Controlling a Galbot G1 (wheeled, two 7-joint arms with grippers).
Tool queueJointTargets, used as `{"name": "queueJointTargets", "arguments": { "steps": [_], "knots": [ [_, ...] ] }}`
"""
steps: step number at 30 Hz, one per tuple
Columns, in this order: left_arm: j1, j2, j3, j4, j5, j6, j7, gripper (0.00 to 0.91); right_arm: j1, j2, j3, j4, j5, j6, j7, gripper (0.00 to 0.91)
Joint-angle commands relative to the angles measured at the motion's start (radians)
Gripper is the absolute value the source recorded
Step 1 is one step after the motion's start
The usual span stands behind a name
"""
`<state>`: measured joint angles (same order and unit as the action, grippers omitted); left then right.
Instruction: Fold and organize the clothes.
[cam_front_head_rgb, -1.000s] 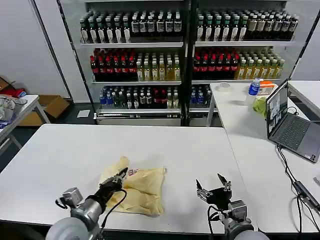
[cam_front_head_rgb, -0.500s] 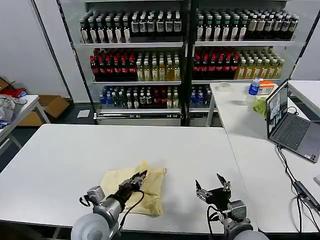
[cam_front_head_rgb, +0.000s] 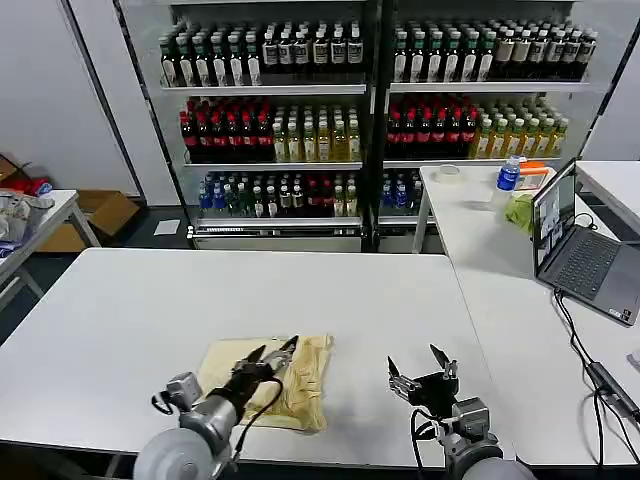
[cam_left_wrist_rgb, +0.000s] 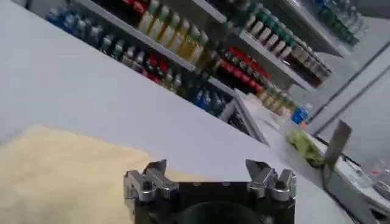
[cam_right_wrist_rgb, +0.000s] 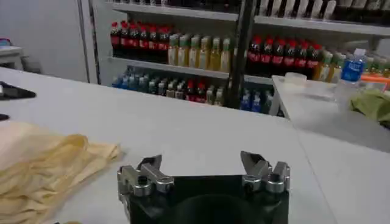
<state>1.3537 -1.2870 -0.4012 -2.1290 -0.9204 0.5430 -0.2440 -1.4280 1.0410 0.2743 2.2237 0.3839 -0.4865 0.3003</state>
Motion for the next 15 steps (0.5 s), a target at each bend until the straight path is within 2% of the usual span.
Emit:
{"name": "queueJointTargets", "arguments": {
  "steps": [1, 7, 15],
  "knots": [
    [0.118, 0.105, -0.256, -0.032, -0.01, 0.007, 0.001, 0.907, 0.001, 0.001, 0.0, 0.002, 0.001, 0.001, 0.0, 0.907],
    [0.137, 0.145, -0.297, 0.01, -0.009, 0.033, 0.006, 0.907, 0.003, 0.004, 0.002, 0.001, 0.0, 0.001, -0.001, 0.907],
    [0.105, 0.136, -0.272, 0.119, 0.004, 0.034, 0.05, 0.907, -0.014, -0.003, 0.015, 0.009, 0.0, 0.001, -0.002, 0.907]
  ]
}}
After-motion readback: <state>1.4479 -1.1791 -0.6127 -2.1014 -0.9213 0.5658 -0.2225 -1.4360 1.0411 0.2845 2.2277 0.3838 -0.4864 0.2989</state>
